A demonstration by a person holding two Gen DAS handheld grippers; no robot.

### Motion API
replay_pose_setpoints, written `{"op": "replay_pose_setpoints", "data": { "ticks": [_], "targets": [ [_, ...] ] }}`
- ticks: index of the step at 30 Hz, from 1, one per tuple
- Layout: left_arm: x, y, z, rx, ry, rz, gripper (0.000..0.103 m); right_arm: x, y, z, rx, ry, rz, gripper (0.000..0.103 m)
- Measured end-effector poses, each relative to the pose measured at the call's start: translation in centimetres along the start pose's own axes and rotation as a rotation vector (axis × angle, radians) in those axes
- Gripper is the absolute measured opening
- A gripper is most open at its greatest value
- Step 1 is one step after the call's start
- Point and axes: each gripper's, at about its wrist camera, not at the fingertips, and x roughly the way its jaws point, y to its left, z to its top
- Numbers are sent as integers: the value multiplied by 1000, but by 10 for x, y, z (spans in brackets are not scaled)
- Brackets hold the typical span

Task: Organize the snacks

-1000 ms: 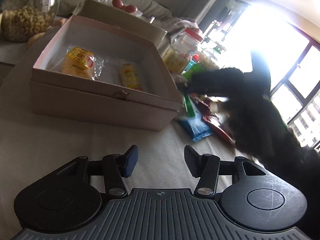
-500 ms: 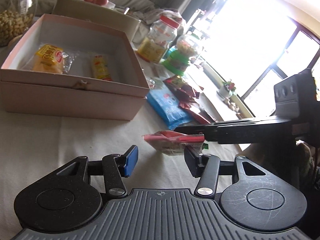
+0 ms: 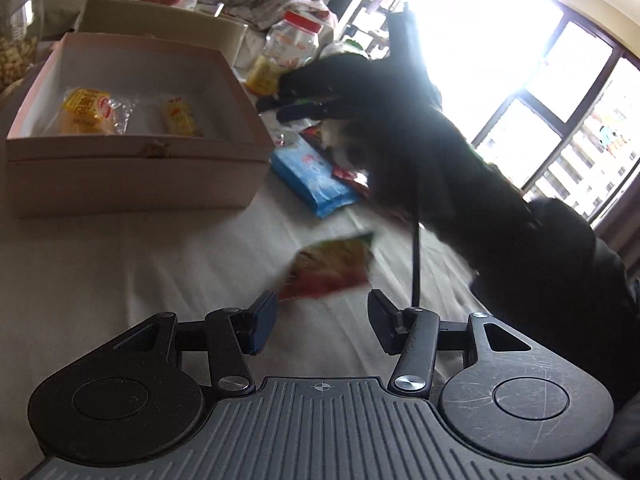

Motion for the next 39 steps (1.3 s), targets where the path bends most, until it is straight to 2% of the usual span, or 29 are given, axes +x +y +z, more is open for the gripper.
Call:
{"op": "replay_pose_setpoints", "data": {
  "ticks": [2, 5, 14, 15, 17, 18, 22, 27, 31, 36, 38, 39],
  "targets": [
    [-3, 6, -1, -18, -13, -5, 54, 19, -5, 10, 37, 20, 8, 49],
    [-8, 18, -1, -57, -39, -1, 54, 38, -7, 14, 43, 72, 14, 49],
    [1, 25, -2, -103, -25, 0, 54, 23, 10, -2, -99, 83, 59, 49],
    [2, 24, -2, -99, -22, -3, 54, 20, 11, -2, -123, 80, 55, 47],
    [2, 22, -1, -88, -17, -5, 54, 8, 16, -6, -173, 62, 43, 30],
    [3, 20, -1, -84, -17, -3, 54, 2, 17, -6, -172, 61, 43, 25],
    [5, 16, 0, -73, -7, -1, 54, -21, 11, -18, -162, 88, 89, 21],
    [17, 7, 1, -57, 15, 2, 54, -43, 10, -37, -208, 71, 89, 21],
    [21, 2, 2, -57, 16, 21, 54, -54, 20, -53, -303, 27, 74, 23],
    [19, 5, 4, -66, 3, 46, 54, -45, 33, -77, -376, 49, 35, 38],
    [18, 4, 5, -65, 0, 49, 54, -47, 38, -85, -413, 22, 6, 38],
    [16, 4, 5, -62, -2, 49, 54, -49, 41, -88, -432, 24, -16, 31]
  ]
}}
